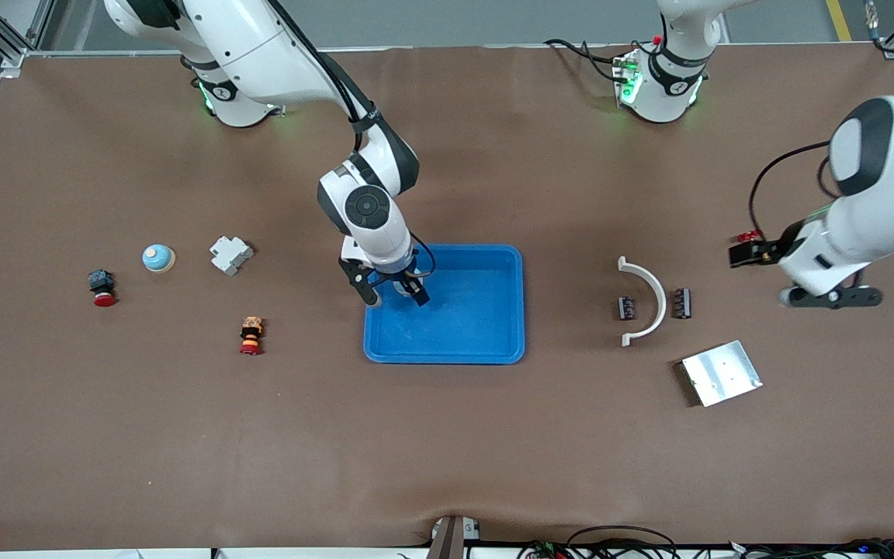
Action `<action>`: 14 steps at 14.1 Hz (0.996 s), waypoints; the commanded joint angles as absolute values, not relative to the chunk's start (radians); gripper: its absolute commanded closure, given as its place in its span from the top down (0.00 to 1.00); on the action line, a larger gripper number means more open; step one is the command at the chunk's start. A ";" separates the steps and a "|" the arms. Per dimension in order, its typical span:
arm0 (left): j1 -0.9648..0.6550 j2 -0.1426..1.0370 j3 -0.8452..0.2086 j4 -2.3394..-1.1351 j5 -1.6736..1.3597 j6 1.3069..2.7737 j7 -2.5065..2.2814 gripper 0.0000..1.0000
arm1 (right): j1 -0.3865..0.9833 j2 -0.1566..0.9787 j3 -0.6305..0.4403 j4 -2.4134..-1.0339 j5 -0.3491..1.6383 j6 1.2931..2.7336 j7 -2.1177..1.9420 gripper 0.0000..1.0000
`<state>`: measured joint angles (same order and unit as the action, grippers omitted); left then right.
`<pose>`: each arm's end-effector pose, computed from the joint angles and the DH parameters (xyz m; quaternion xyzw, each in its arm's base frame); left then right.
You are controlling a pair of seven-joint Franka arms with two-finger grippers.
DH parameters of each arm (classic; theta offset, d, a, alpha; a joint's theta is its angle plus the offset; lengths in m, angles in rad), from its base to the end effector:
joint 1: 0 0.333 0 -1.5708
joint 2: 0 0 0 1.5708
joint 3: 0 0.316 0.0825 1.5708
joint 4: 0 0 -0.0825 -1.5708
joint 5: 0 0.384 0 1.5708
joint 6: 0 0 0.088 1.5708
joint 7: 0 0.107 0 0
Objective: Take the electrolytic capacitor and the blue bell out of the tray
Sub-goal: 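Grasp the second bell with the right gripper while the left gripper withdraws, then lift the second bell out of the tray with the right gripper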
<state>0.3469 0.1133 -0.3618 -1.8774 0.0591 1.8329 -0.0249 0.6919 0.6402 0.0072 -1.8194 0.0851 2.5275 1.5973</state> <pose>0.5714 0.0018 0.4409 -0.9971 0.0052 0.0748 0.0093 0.5029 0.4213 0.1902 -0.8844 0.4647 0.0115 0.0423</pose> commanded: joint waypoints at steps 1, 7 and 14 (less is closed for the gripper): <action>0.382 -0.012 -0.373 -1.960 0.005 1.830 0.006 1.00 | 0.709 0.661 0.000 -1.787 0.098 2.516 1.624 1.00; 0.376 -0.138 -0.373 -1.964 -0.038 1.805 -0.014 1.00 | 0.716 0.676 0.000 -1.763 0.098 2.516 1.654 1.00; 0.371 -0.063 -0.373 -1.723 -0.048 1.718 -0.075 1.00 | 0.723 0.683 -0.002 -1.763 0.084 2.516 1.638 0.98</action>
<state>0.3681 -0.1157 -0.3681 -1.7929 -0.0264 1.7482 -0.0668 0.7072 0.6643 0.0078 -1.7883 0.0865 2.5252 1.6363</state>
